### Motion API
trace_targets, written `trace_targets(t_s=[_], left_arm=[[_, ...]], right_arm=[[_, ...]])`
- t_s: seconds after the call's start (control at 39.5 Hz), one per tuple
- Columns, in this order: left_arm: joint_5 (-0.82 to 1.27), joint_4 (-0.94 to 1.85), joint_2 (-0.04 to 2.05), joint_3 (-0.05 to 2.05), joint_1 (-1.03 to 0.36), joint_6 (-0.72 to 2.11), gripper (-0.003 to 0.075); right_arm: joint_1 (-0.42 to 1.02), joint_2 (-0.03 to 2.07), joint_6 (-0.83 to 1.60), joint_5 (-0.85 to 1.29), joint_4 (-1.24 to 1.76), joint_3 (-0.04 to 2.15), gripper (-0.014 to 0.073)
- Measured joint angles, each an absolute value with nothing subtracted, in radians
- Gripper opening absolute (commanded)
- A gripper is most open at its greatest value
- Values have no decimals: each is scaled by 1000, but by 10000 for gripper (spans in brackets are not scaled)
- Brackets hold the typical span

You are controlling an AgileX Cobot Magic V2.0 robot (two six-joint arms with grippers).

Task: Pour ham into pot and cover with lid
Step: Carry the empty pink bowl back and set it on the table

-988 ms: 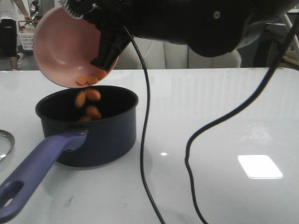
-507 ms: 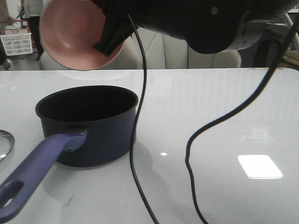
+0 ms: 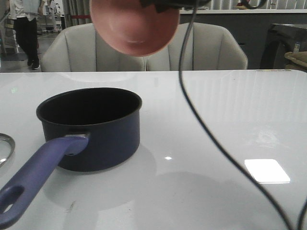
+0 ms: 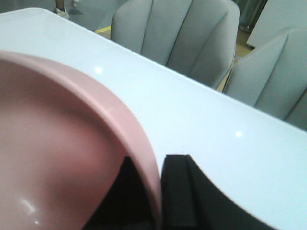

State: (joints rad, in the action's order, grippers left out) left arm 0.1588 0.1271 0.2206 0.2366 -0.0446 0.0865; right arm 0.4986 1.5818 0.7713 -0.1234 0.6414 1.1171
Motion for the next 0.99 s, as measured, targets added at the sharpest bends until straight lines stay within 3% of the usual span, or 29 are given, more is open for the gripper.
trace_targets(t_s=[0.43,0.79,0.99], left_arm=[[159,127,221,237,-45,87,594],[159,127,221,237,-45,87,594],[159,127,221,237,-45,87,594]], right_arm=[[127,1498,751,513,673,1119,139],[108,1528,336,658,234,1121,139],[103,1629,191,760,151,1126,139]])
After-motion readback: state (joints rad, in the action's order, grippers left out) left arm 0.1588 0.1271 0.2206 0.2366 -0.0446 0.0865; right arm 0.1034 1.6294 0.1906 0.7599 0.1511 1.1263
